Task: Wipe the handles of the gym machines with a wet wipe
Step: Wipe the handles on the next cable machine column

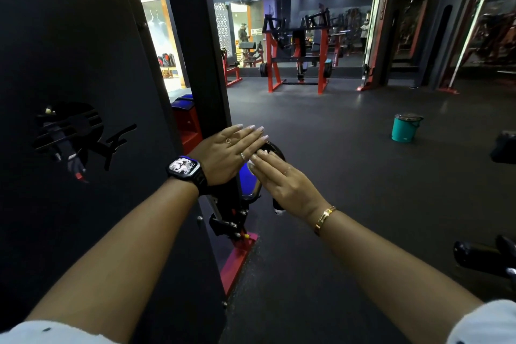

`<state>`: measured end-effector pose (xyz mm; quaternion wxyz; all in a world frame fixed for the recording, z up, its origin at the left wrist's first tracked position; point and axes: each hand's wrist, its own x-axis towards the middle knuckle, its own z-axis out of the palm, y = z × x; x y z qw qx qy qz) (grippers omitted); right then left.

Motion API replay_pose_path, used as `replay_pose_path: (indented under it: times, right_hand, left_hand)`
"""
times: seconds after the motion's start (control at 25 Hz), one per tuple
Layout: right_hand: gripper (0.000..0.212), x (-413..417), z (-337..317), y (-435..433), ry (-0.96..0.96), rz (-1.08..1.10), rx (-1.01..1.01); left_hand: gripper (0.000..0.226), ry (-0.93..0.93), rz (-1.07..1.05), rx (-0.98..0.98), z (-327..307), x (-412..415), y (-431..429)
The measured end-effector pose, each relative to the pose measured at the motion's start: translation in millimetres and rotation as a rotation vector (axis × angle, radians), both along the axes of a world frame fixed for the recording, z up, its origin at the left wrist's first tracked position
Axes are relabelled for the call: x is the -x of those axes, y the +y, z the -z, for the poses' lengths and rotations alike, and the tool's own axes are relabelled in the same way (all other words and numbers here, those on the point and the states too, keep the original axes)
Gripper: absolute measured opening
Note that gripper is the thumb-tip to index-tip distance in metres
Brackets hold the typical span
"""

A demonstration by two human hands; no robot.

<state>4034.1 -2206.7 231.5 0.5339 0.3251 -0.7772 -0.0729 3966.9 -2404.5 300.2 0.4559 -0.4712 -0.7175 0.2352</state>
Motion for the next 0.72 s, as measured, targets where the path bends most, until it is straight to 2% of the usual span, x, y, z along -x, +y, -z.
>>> replay_pose_path:
  times: [0.12,0.28,0.4,0.52,0.72]
  right_hand:
    - [0.033,8.2,9.0,16.0,0.013,0.134,-0.097]
    - [0.042,-0.7,49.8,23.8,-0.085,0.188,-0.262]
    - [0.034,4.3,35.9,10.3,-0.062,0.224,-0.161]
    - [0.033,10.5,32.2,9.3,-0.033,0.277,-0.129]
    - [0.04,-9.2,98.2,8.3,-0.256,0.264,-0.377]
  left_hand:
    - [0.059,-0.042,-0.014,-0.003,-5.0,-0.8,1.6]
    - [0.056,-0.03,-0.029,0.014,-8.9,-4.3,12.8]
    - [0.055,-0.027,-0.02,0.062,-9.7,-5.4,18.6]
    - [0.055,-0.07,-0.009,-0.006,-7.1,-7.0,21.0]
    - [0.053,-0.12,-0.023,-0.102,3.9,-8.0,24.6]
